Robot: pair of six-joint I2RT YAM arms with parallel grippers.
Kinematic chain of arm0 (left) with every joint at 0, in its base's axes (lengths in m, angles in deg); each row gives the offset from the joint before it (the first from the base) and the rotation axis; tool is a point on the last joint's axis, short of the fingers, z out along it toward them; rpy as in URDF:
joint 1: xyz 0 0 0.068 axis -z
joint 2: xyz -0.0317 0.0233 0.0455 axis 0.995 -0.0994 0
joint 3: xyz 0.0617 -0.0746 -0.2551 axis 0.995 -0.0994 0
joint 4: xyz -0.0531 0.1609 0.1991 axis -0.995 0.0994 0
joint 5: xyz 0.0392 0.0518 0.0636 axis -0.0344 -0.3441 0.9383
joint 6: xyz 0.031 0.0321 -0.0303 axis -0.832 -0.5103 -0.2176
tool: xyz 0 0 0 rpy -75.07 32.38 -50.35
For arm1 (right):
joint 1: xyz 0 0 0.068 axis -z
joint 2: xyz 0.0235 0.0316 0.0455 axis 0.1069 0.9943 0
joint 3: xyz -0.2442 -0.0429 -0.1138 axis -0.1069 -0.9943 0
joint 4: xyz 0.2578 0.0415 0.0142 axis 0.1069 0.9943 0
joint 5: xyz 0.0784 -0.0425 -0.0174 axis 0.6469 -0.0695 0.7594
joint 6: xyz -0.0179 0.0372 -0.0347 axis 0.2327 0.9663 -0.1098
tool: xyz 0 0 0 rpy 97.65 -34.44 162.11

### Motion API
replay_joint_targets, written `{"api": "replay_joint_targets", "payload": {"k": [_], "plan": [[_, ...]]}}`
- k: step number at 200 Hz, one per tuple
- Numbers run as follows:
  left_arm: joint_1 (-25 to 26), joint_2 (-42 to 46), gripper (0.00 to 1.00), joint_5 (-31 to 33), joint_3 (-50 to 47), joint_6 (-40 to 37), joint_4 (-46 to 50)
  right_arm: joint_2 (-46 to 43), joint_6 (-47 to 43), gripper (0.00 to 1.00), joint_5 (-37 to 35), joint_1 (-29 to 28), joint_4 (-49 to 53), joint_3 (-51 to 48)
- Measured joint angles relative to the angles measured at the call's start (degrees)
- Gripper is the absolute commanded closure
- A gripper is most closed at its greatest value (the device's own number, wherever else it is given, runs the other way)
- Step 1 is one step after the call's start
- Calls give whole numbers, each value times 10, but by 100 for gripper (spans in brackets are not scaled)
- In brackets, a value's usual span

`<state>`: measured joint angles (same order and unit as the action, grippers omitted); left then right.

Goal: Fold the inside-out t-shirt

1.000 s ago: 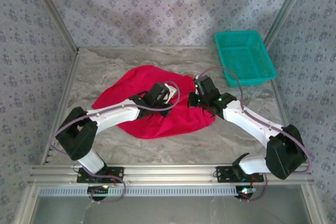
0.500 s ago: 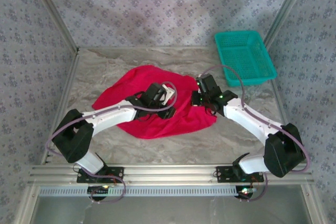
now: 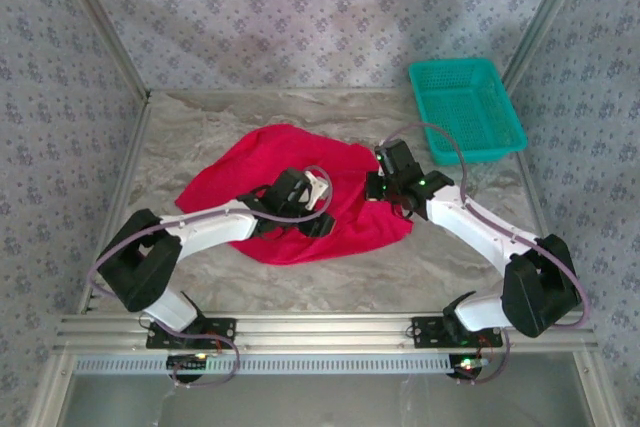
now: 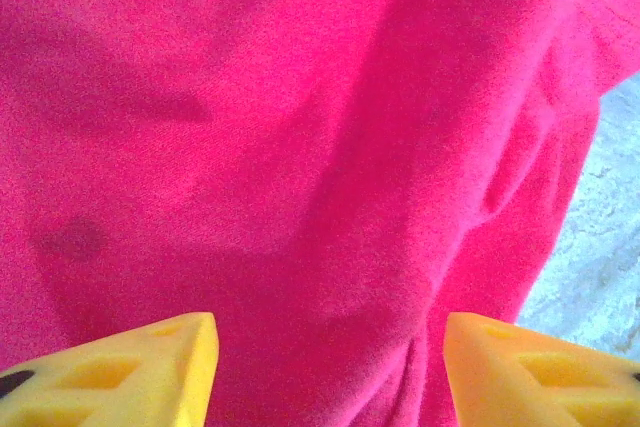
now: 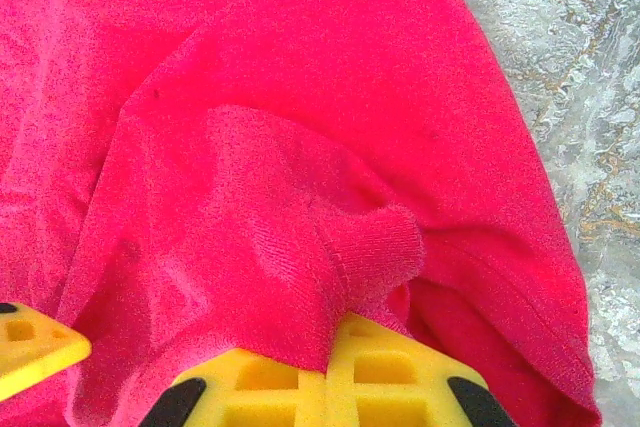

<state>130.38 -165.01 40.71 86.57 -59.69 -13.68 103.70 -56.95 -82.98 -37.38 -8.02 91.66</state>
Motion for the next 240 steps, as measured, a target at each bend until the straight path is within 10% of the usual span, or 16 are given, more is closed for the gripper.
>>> {"api": "replay_joint_targets", "payload": {"k": [34, 61, 91, 240], "plan": [[0, -27, 44, 14, 0, -9, 0, 0, 0, 100, 2, 0, 5, 2], [0, -28, 88, 22, 1, -15, 0, 0, 0, 100, 5, 2, 6, 2], [-3, -27, 100, 37, 17, -31, 23, 0, -2, 100, 6, 3, 6, 2], [-25, 76, 100, 26, 168, -66, 175, 5, -50, 100, 23, 92, 60, 59]]}}
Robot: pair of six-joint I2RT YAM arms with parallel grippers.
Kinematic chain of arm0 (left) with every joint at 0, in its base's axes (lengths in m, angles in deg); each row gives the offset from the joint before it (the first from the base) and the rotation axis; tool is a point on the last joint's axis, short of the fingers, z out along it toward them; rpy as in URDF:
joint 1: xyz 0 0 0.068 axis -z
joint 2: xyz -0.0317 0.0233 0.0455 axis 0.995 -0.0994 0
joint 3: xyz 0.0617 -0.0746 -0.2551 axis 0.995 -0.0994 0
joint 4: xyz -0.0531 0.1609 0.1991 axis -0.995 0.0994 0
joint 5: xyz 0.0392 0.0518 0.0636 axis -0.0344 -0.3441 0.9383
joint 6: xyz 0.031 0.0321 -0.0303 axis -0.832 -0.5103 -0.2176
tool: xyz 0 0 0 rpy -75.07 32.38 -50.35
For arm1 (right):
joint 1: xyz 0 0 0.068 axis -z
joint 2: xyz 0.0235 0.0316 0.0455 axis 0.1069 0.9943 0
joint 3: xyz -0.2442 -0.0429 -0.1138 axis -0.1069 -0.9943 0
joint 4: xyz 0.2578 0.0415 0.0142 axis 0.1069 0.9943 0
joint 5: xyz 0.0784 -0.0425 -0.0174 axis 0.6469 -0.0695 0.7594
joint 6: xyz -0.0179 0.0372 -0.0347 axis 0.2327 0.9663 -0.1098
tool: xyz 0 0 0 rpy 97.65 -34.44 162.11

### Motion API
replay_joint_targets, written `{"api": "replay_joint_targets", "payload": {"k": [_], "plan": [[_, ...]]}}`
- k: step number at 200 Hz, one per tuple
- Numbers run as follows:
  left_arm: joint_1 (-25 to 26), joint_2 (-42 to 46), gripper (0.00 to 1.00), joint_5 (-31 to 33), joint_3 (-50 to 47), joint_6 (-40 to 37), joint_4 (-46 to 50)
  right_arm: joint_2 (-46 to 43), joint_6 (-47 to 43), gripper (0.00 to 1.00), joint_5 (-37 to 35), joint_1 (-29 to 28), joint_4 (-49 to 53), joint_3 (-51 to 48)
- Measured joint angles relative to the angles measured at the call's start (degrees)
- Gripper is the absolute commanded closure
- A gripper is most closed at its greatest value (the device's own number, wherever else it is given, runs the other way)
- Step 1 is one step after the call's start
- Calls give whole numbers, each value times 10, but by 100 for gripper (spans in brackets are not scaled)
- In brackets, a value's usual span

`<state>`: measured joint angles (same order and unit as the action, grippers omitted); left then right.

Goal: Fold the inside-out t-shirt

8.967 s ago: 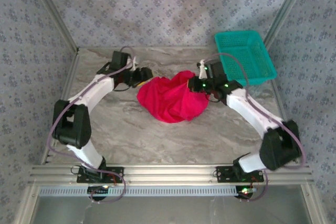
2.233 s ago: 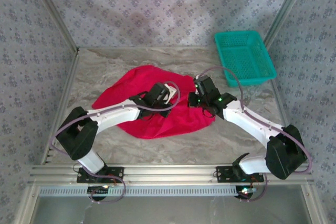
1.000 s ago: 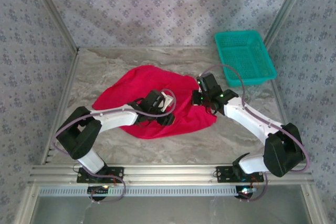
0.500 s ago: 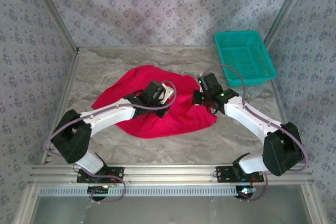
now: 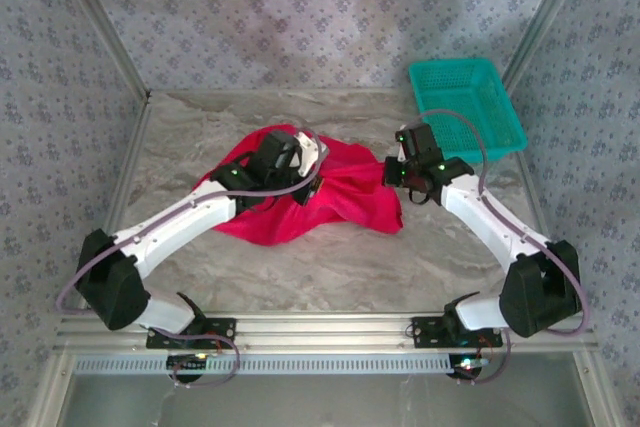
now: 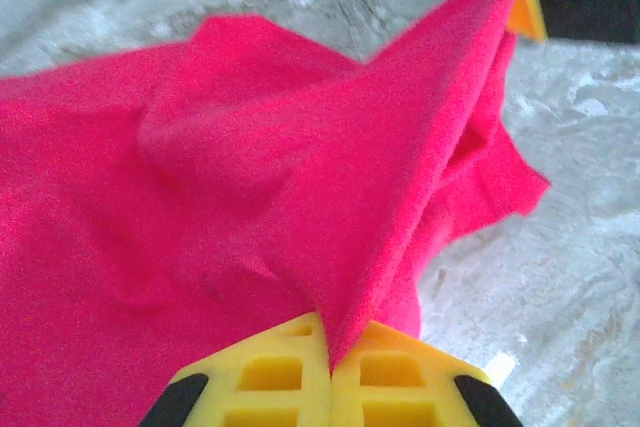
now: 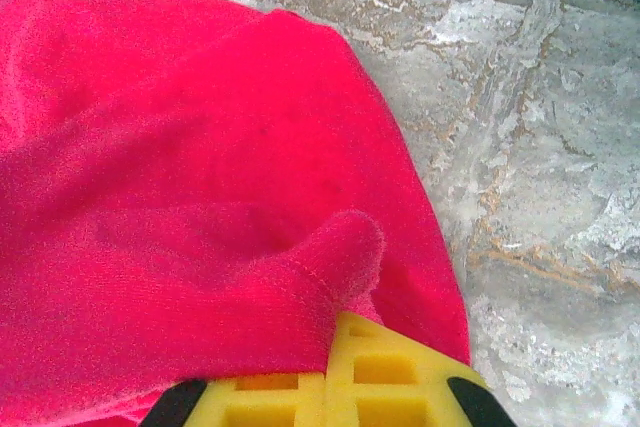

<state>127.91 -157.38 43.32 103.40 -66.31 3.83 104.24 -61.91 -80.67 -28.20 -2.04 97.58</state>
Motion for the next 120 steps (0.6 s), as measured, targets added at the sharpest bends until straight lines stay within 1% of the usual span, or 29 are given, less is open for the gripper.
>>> {"api": "replay_joint_targets", "payload": {"k": [15, 31, 42, 49, 66, 76, 86, 96, 111, 120], "plan": [[2, -25, 100, -22, -25, 18, -24, 36, 3, 100, -5, 3, 2, 25], [6, -59, 100, -34, -48, 41, -41, 98, 18, 100, -16, 7, 10, 61], [9, -79, 100, -36, -52, 57, -45, 136, 26, 92, -20, 10, 16, 82], [11, -87, 100, -37, -52, 69, -49, 154, 33, 84, -20, 9, 21, 92], [12, -89, 100, -40, -51, 95, -56, 164, 45, 67, -19, 1, 31, 96], [12, -89, 100, -44, -45, 109, -57, 159, 56, 64, -17, -9, 35, 95], [12, -89, 100, -48, -40, 120, -60, 147, 64, 64, -18, -24, 30, 89], [12, -89, 100, -51, -34, 128, -63, 127, 72, 68, -17, -44, 23, 70], [12, -89, 100, -55, -27, 138, -66, 90, 86, 82, -17, -75, 16, 30], [12, -89, 100, -57, -25, 141, -69, 71, 97, 86, -17, -91, 9, 6]]}}
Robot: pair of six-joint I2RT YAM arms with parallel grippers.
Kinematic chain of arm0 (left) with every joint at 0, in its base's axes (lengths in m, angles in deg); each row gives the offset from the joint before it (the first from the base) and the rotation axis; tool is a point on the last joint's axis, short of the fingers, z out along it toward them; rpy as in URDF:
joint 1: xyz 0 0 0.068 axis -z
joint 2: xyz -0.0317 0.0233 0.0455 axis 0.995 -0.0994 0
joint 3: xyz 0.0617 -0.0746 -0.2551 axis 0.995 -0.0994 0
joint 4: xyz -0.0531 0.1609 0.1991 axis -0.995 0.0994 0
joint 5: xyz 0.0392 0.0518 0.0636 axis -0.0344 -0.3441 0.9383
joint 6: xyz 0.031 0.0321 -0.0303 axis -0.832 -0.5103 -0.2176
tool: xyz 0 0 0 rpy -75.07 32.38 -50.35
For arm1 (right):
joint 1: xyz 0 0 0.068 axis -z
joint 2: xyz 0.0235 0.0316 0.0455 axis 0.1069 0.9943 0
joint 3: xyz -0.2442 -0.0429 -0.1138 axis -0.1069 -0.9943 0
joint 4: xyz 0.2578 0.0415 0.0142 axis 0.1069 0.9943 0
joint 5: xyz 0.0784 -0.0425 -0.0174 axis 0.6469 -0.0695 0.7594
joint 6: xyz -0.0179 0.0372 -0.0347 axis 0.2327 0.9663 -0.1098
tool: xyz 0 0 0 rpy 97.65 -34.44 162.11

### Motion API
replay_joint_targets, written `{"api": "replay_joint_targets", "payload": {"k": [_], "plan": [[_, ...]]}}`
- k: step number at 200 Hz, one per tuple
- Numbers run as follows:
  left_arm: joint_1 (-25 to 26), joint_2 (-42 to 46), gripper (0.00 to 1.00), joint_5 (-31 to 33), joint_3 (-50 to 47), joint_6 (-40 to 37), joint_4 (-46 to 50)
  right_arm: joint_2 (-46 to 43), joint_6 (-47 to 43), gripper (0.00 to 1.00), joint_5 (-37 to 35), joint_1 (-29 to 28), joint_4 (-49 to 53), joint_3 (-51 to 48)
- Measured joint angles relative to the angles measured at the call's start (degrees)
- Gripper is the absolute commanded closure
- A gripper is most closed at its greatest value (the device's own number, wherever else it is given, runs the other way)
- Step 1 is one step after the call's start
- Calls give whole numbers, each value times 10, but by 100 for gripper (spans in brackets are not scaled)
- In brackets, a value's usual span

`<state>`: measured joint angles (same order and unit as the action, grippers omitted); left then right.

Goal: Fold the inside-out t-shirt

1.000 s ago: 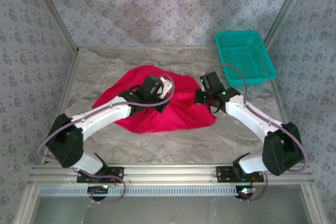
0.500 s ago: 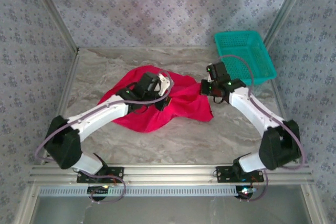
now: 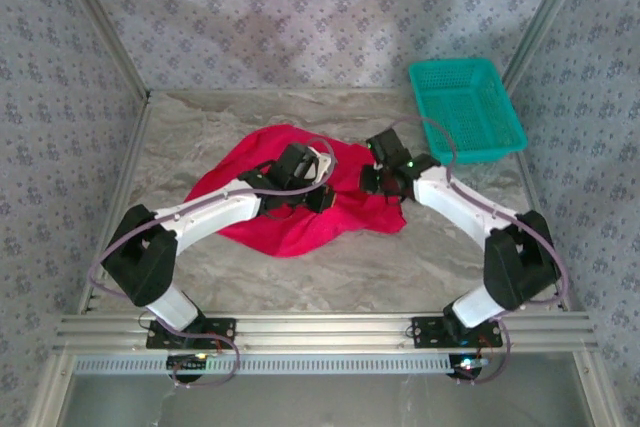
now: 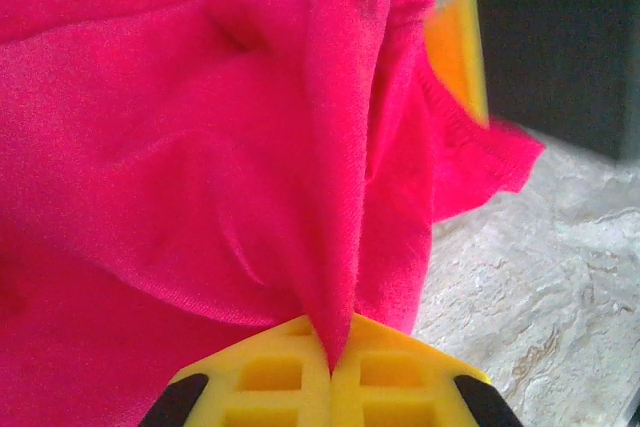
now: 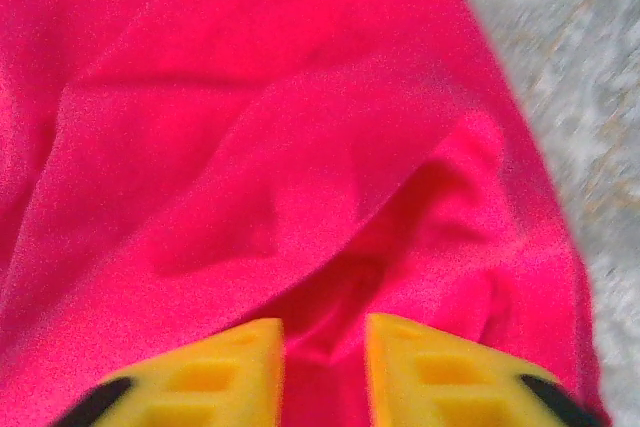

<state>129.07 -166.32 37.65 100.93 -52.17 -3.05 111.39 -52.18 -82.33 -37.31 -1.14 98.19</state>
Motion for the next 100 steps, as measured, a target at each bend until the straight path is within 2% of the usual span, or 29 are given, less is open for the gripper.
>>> {"api": "replay_joint_targets", "payload": {"k": [28, 46, 61, 68, 82, 100], "plan": [[0, 0, 100, -4, 1, 6, -1, -17, 23, 89, 17, -24, -43, -58], [0, 0, 100, -6, 1, 6, 0, 12, 29, 88, 24, -27, -71, -60], [0, 0, 100, -9, 1, 8, 1, 47, 32, 84, 27, -27, -95, -49], [0, 0, 100, -11, 1, 9, 1, 68, 33, 80, 28, -27, -105, -39], [0, 0, 100, -12, 1, 12, 1, 108, 33, 63, 27, -27, -122, -15], [0, 0, 100, -13, 1, 13, 1, 147, 46, 48, 23, -27, -133, 14]]}}
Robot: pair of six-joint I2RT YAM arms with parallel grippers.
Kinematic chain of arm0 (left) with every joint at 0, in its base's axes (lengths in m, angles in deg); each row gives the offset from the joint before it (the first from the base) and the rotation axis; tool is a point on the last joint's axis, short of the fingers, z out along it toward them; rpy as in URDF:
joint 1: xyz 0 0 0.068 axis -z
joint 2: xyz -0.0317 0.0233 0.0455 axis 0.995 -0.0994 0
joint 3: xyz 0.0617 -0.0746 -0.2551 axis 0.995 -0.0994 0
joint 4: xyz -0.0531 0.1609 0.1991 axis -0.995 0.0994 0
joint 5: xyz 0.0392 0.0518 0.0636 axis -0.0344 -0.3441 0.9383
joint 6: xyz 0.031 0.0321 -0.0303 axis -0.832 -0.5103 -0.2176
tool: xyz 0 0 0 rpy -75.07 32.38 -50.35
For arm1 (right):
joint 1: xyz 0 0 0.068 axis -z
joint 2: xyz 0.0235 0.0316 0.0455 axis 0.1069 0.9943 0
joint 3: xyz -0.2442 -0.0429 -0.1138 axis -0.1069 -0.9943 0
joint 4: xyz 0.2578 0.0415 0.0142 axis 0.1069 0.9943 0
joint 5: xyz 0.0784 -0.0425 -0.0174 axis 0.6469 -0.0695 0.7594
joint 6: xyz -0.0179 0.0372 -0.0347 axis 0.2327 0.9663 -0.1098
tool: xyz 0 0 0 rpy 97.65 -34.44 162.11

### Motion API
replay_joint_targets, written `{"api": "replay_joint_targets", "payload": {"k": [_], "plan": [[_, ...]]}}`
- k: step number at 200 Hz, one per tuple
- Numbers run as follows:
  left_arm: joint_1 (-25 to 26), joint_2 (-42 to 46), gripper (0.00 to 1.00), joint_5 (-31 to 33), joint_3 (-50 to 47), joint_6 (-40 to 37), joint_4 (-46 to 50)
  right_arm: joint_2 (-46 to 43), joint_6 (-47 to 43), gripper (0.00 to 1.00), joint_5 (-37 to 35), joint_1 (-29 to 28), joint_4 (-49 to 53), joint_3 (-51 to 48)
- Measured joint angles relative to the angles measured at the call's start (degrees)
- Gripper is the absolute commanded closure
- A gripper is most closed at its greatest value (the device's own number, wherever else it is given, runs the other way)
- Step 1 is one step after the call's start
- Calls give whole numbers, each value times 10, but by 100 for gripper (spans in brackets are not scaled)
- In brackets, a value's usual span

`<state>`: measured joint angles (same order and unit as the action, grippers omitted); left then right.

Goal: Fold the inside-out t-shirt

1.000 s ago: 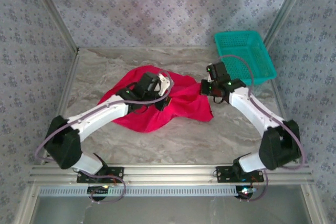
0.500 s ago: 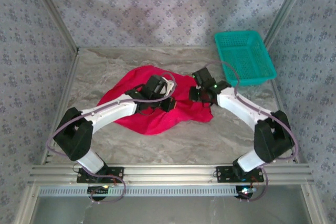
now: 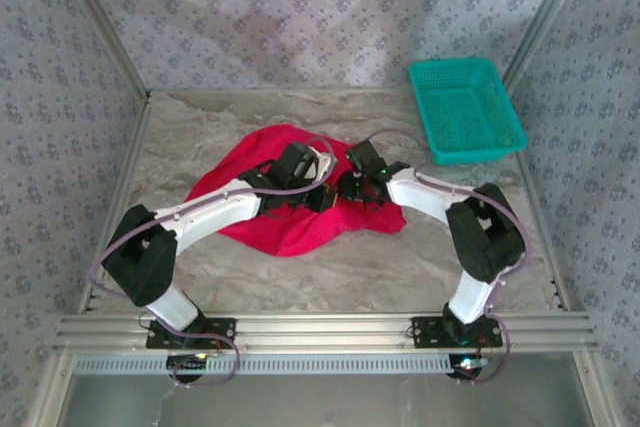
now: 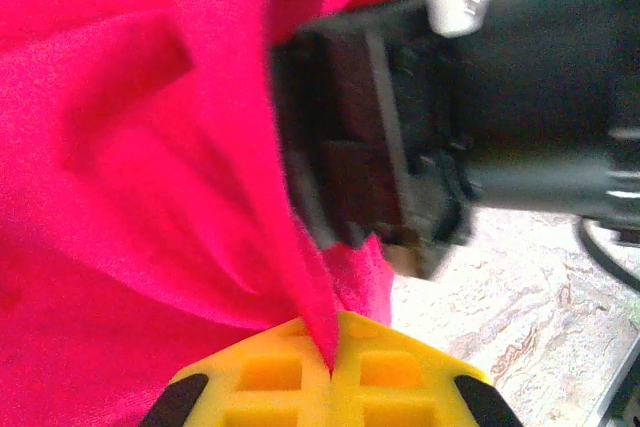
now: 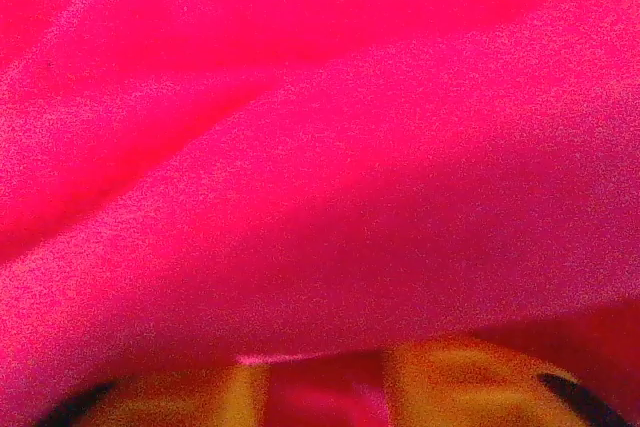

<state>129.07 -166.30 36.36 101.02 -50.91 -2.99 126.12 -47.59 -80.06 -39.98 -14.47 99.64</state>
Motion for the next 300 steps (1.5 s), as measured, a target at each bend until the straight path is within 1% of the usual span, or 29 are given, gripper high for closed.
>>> {"api": "replay_joint_targets", "payload": {"k": [24, 36, 44, 55, 72, 78, 105, 132, 146, 166, 191, 198, 202, 205, 206, 207, 208, 210, 211, 214, 215, 216, 222, 223, 224, 232, 238, 274, 300], "plan": [[0, 2, 100, 0, -5, 3, -3, 30, 15, 42, -11, 0, -11, 21], [0, 4, 100, 0, -13, 4, -4, 42, 29, 42, -21, 0, -11, 24], [0, 6, 100, 0, -19, 4, -4, 49, 38, 46, -27, 0, -10, 26], [0, 9, 100, 0, -27, 4, -4, 63, 51, 60, -38, 0, -10, 29], [0, 11, 100, 0, -37, 4, -4, 88, 63, 92, -52, 3, -1, 47], [0, 13, 100, 1, -40, 4, -4, 96, 69, 100, -53, 5, 2, 55], [-2, 19, 100, 9, -45, 3, -2, 100, 61, 100, -48, 10, 28, 88], [-18, 20, 98, 13, -43, -5, 2, 49, 14, 100, -12, 11, 70, 98], [-39, 19, 94, 14, -37, -11, 8, -2, -19, 100, 17, 14, 93, 97], [-79, 14, 94, 10, -22, -14, 9, -104, -61, 100, 75, 25, 92, 70], [-120, 4, 93, -2, -18, -14, -2, -232, -96, 100, 158, 73, 62, -8], [-125, 1, 89, -9, -18, -14, -5, -253, -101, 100, 177, 90, 55, -30], [-126, 0, 85, -13, -18, -15, -7, -260, -104, 100, 186, 97, 51, -40], [-126, 0, 75, -14, -18, -13, -9, -264, -105, 100, 194, 104, 46, -49], [-126, 0, 75, -14, -18, -13, -9, -265, -106, 100, 196, 105, 46, -51], [-126, 0, 69, -15, -18, -14, -9, -266, -107, 100, 199, 107, 45, -54], [-126, -1, 69, -16, -18, -18, -9, -266, -107, 100, 200, 108, 44, -56], [-126, -1, 64, -16, -18, -15, -9, -267, -109, 100, 205, 112, 42, -62], [-126, -1, 59, -17, -18, -12, -9, -268, -109, 100, 206, 113, 40, -64], [-126, -1, 54, -19, -18, -16, -8, -268, -110, 100, 212, 118, 35, -73], [-126, -1, 49, -20, -19, -18, -8, -268, -110, 100, 214, 120, 33, -75], [-126, -1, 49, -21, -19, -16, -8, -268, -111, 100, 216, 120, 33, -77], [-126, -1, 35, -26, -19, -16, -8, -266, -112, 100, 224, 128, 25, -95], [-125, -1, 27, -27, -19, -16, -9, -266, -113, 100, 226, 129, 24, -96], [-125, -1, 27, -28, -19, -16, -9, -265, -113, 100, 227, 130, 22, -100], [-125, -1, 11, -33, -19, -16, -11, -261, -113, 100, 235, 134, 16, -118], [-124, 0, 2, -38, -21, -18, -15, -256, -114, 100, 241, 135, 12, -130], [-103, 29, 0, -54, -70, -54, -66, -225, -115, 100, 264, 131, -19, -158], [-78, 39, 0, -60, -106, -95, -135, -225, -115, 100, 272, 129, -41, -159]]}}
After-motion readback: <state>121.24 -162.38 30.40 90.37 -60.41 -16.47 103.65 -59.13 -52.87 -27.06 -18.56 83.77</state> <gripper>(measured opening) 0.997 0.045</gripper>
